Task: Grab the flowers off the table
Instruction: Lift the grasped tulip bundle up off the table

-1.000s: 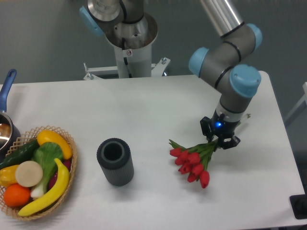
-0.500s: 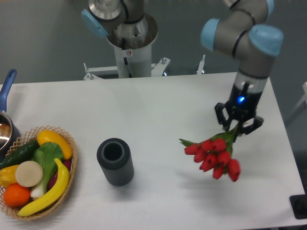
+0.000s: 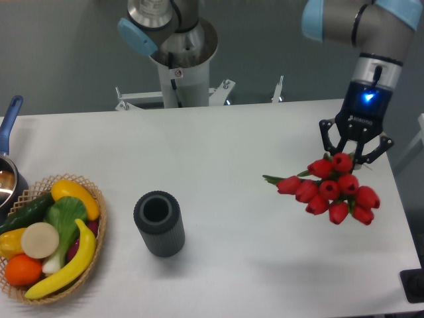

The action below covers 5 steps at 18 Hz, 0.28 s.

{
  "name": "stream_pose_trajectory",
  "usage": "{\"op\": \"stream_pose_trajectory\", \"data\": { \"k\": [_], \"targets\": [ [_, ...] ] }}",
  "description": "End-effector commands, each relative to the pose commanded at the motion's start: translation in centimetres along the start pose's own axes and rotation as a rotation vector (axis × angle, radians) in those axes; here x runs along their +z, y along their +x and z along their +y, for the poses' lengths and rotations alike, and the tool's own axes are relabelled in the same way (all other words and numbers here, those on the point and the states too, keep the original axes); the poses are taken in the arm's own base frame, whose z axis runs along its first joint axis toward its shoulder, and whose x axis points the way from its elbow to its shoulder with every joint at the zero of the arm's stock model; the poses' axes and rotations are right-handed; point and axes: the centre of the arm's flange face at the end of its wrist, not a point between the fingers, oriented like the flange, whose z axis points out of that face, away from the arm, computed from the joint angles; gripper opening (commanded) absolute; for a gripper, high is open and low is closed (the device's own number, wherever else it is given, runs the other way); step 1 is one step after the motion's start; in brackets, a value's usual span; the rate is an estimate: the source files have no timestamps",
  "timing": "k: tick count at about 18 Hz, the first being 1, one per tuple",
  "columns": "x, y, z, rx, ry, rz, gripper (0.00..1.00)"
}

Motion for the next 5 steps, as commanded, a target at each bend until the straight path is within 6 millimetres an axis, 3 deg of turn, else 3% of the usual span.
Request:
{"op": "stream_pose_trajectory", "data": {
  "k": [5],
  "targets": [
    [-0.74, -0.36, -0.06, -0.023, 0.033, -0.004, 0.31]
  ]
}}
